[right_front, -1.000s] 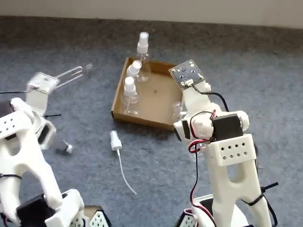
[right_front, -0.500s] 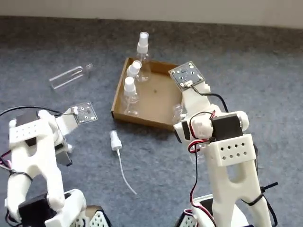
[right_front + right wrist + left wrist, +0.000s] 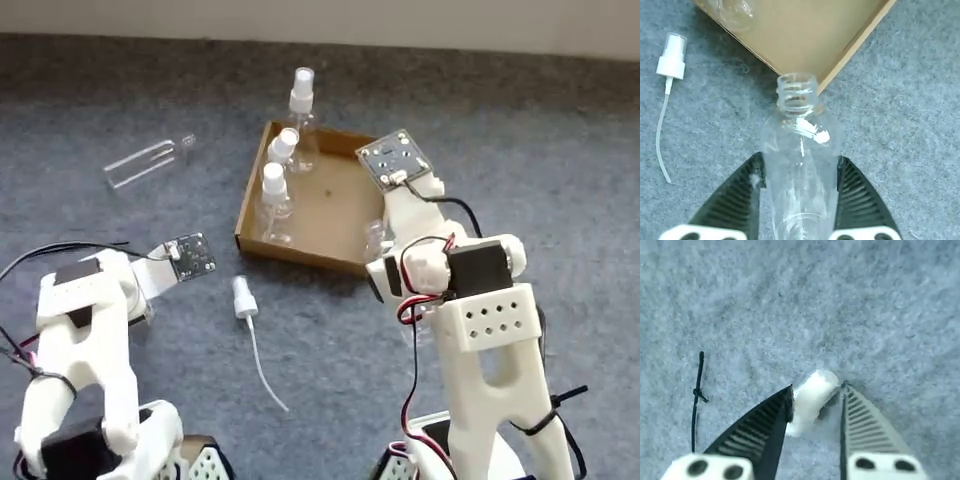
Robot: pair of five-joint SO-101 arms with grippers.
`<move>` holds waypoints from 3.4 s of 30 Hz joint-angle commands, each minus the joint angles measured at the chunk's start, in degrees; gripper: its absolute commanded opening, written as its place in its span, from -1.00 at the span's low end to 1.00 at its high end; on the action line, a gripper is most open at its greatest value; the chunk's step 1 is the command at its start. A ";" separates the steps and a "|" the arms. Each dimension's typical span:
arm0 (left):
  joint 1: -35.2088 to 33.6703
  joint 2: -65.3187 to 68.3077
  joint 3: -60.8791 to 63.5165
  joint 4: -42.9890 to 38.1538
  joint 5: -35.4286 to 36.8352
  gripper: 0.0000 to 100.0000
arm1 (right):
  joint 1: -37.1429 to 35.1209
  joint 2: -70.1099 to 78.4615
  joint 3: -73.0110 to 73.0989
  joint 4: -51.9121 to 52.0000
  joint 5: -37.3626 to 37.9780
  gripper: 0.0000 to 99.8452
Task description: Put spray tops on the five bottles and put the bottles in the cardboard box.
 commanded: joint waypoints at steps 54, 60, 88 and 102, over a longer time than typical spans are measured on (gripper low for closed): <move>-3.74 23.34 -26.15 8.79 11.78 -0.91 | -3.30 -2.07 -0.40 1.80 -0.26 -0.94; -5.32 12.79 -27.91 8.88 19.25 -0.91 | -3.30 -2.07 -0.40 1.80 -0.26 -0.94; 17.98 -24.84 -65.54 21.01 85.10 -0.92 | -23.25 -24.31 17.45 -24.75 -4.31 -0.95; 41.27 -24.84 -61.85 3.34 90.73 -0.92 | -23.52 -52.88 46.29 -41.01 -4.75 -0.99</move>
